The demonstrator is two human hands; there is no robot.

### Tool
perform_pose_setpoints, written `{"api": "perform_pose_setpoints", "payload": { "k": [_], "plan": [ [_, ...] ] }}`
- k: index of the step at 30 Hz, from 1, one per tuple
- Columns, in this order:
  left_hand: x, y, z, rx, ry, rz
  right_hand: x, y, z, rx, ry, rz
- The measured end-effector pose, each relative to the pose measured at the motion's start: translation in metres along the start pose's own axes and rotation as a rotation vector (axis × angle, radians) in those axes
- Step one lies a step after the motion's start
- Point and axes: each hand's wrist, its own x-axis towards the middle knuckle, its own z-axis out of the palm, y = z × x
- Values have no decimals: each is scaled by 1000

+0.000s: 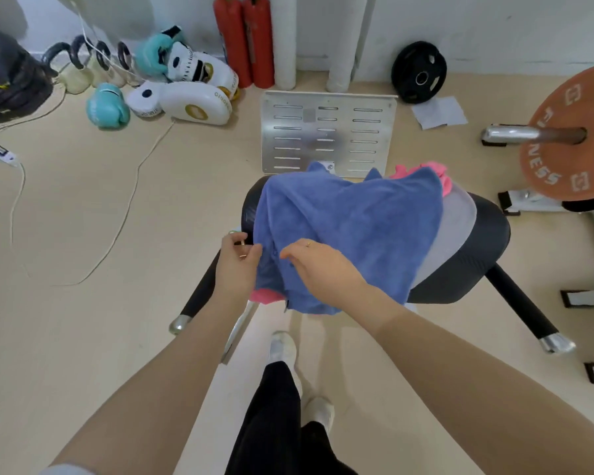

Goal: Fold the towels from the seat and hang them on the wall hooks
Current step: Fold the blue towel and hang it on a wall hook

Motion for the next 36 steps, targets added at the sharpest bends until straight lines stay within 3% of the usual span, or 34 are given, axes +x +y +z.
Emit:
{"api": "perform_pose_setpoints", "payload": {
  "k": [6, 14, 16, 20, 24, 28, 31, 33, 36],
  "plan": [
    [7, 1, -9, -54, -115, 85, 28, -24, 10, 88, 281, 327],
    [4, -18, -24, -115, -177, 111, 41, -44, 22, -120, 377, 484],
    [4, -16, -27, -59, -213, 139, 36, -45, 18, 0, 402, 495],
    [3, -8, -32, -57, -254, 140, 23, -53, 9, 475, 511, 455],
    [-2, -12, -40, -121, -336, 117, 25, -78, 10, 617, 469, 446],
    [1, -12, -44, -237, -338, -30, 39, -92, 13, 725, 379, 490],
    [-1, -11, -40, -148, -371, 39, 27, -87, 13, 898, 358, 460],
    [0, -13, -34, -44, -330, 70, 10, -69, 13, 844, 499, 463],
    [6, -14, -27, -25, -269, 22, -14, -26, 12, 705, 862, 623]
  ]
}}
